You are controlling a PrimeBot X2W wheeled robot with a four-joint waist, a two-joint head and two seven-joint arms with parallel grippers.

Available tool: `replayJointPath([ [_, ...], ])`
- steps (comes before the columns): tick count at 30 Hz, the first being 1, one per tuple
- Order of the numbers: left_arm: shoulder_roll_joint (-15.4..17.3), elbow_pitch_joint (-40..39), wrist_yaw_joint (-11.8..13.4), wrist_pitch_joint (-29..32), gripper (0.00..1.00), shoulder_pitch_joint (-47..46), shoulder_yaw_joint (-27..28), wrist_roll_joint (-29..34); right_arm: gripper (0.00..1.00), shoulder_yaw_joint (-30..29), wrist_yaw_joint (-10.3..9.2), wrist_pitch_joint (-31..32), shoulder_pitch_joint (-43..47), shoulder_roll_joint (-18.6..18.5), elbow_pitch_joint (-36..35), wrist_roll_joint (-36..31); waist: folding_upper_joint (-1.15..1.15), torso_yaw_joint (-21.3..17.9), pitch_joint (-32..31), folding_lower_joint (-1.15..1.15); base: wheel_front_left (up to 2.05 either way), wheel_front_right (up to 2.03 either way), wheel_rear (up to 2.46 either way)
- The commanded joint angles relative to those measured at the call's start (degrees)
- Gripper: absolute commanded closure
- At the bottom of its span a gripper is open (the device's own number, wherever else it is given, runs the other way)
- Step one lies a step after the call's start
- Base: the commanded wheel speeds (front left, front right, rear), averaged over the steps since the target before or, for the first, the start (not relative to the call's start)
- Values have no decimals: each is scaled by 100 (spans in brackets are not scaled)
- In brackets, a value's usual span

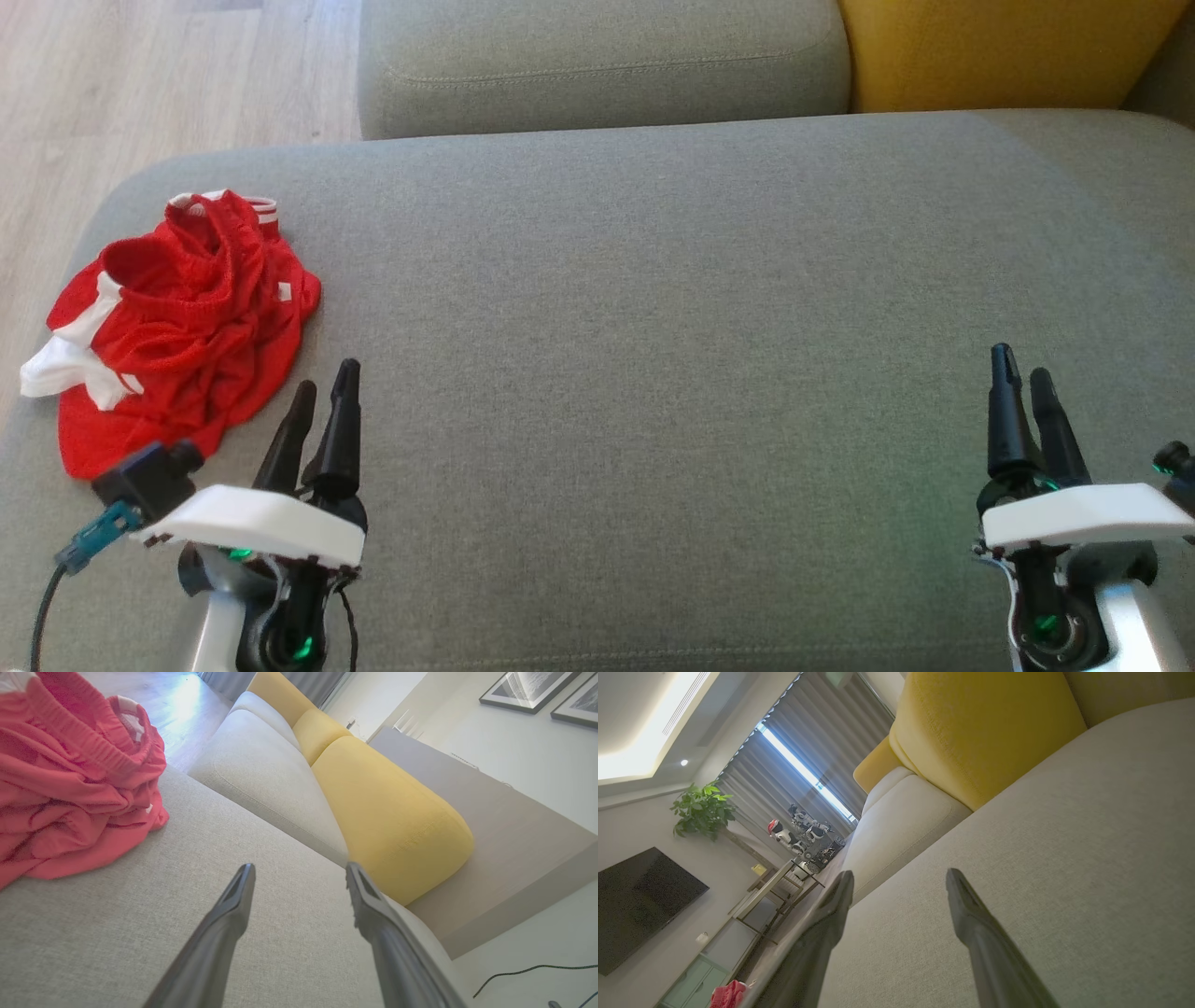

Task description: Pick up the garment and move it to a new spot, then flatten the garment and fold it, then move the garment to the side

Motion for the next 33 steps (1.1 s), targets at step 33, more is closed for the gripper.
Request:
replayJointPath([
  [33, 616, -48, 522, -593, 0, -510, -482, 2051, 0, 364, 19, -395, -375, -142, 62, -2497, 0, -45, -27, 0, 0, 0, 0],
])
